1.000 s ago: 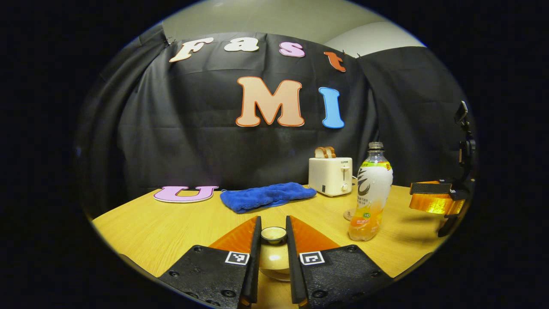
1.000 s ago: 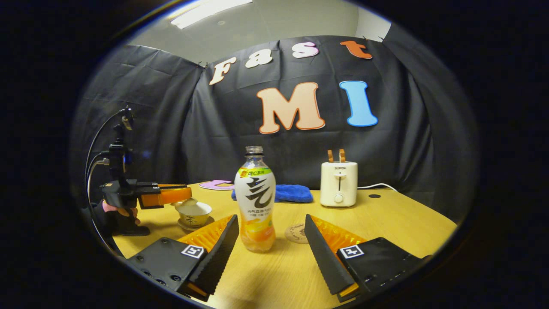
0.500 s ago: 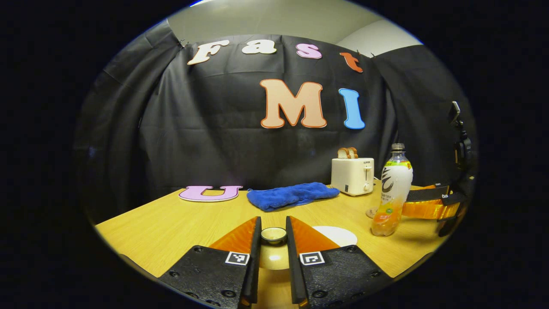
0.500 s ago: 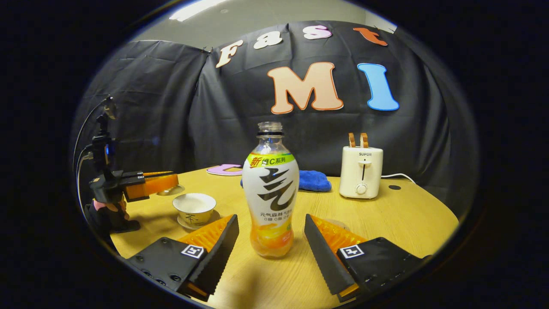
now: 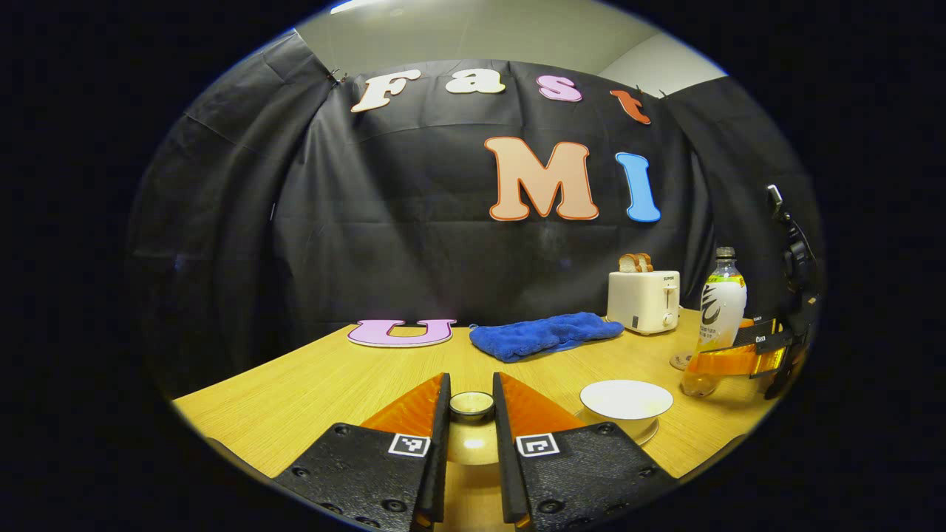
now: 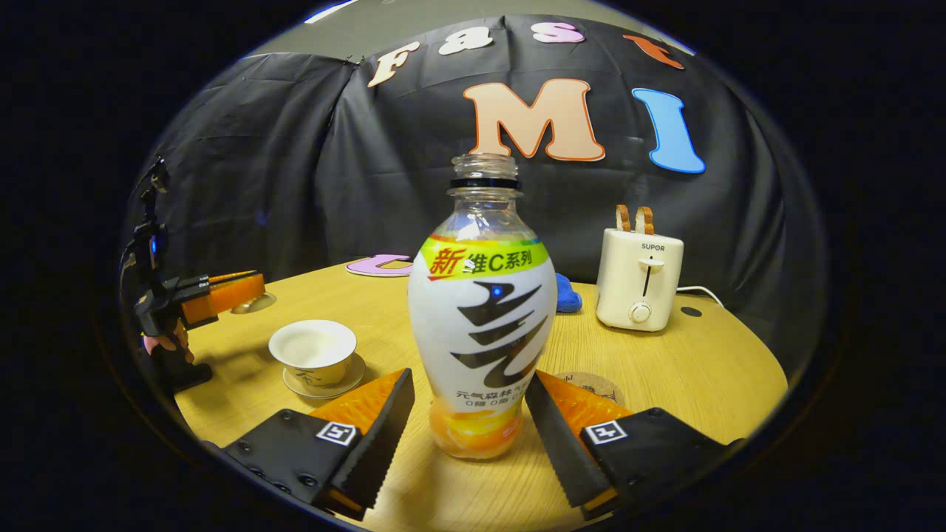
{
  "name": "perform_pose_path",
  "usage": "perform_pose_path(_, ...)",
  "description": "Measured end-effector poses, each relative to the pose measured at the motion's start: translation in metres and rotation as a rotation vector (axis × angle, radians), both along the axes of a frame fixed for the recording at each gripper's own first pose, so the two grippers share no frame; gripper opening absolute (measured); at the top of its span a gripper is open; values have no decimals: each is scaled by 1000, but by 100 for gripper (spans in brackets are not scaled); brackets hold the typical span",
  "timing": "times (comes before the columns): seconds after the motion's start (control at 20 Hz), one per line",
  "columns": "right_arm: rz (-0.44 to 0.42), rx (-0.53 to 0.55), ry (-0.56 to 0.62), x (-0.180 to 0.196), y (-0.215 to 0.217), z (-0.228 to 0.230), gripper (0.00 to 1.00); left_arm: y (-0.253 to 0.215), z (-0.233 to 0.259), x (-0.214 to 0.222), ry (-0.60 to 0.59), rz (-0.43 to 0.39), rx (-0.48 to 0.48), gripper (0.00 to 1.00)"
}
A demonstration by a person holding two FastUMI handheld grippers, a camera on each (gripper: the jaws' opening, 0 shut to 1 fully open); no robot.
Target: Open the teacup lid with one hand, grasp the water bottle and pour water into the teacup with the other hand; after pouring, place the water bottle on the coaster and then close the teacup lid.
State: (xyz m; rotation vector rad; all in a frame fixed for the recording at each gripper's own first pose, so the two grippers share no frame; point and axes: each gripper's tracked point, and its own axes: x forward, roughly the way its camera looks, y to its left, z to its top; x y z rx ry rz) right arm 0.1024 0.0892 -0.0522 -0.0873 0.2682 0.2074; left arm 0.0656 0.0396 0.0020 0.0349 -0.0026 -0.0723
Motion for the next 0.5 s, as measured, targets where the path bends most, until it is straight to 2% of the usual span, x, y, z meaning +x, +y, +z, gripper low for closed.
perform_pose_path(0.05,-10,-16,-4,1,-1,1,84,0,0,0,1,0,0,28)
perform_pose_path(0.15,-12,-53,-16,1,-2,1,75,1,0,-2,1,0,0,28)
perform_pose_path(0.25,-23,-108,-38,5,3,5,68,0,0,-1,1,0,0,28)
perform_pose_path(0.35,-15,-189,-59,4,7,7,68,-1,1,-1,2,0,0,28)
perform_pose_path(0.5,-1,-283,-67,1,11,19,57,0,0,-1,4,0,-1,28)
